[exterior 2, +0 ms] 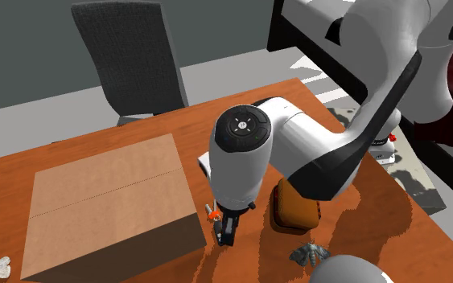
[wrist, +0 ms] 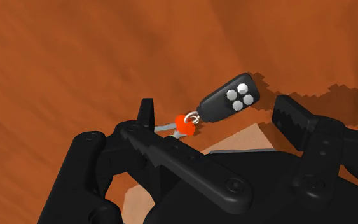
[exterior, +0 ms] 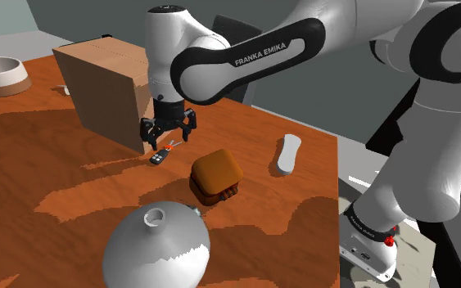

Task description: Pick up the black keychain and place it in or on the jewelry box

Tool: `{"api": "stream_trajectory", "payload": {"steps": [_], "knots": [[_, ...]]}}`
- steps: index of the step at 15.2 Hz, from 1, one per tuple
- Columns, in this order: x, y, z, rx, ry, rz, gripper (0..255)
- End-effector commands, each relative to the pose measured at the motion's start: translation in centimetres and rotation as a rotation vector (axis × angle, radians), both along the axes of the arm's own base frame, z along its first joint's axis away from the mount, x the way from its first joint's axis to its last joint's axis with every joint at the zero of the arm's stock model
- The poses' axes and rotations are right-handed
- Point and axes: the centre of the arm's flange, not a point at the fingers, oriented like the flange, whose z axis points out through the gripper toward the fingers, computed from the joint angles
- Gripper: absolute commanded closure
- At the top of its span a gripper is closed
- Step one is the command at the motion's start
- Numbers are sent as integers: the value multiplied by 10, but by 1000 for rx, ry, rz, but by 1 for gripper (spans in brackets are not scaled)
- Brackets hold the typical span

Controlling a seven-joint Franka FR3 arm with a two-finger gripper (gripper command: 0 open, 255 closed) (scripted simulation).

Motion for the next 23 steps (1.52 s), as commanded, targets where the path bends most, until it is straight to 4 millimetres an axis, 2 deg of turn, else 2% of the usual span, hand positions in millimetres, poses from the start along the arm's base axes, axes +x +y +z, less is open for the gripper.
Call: {"api": "stream_trajectory", "payload": {"steps": [1,2,10,17,18,23], "knots": [[13,21,-7,3,-4,-9,0],[17,26,-9,3,-5,-11,0],[17,27,-49,3,-5,-11,0],[17,27,-49,3,-5,-11,0],[17,27,-49,3,-5,-11,255],[17,27,-49,3,-5,-11,255]]}}
